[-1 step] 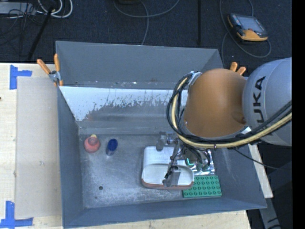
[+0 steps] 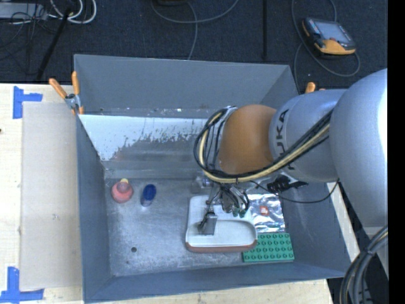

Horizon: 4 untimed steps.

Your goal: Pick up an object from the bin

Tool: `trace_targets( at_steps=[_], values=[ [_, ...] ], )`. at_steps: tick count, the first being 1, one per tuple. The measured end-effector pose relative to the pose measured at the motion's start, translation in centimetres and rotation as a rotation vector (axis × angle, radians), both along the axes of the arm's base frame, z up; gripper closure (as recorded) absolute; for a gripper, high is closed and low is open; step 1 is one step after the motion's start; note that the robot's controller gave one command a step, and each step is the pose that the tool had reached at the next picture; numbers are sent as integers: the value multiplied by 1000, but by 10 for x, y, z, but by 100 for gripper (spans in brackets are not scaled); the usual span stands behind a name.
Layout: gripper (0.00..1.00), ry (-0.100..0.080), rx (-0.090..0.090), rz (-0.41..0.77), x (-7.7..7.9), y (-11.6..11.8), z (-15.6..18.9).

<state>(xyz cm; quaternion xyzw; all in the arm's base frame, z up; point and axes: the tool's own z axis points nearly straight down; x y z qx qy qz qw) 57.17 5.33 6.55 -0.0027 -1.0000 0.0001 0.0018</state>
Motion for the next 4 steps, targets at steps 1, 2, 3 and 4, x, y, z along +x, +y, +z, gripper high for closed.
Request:
trace_targets(
  at_steps=[1,2,3,4],
  values=[
    [0,-3,1,-4,0,0,0],
    [0,-3,1,-9,1,0,0],
    [0,-3,1,-14,1,1,0],
    [0,-3,1,-18,1,1,0]
  ],
)
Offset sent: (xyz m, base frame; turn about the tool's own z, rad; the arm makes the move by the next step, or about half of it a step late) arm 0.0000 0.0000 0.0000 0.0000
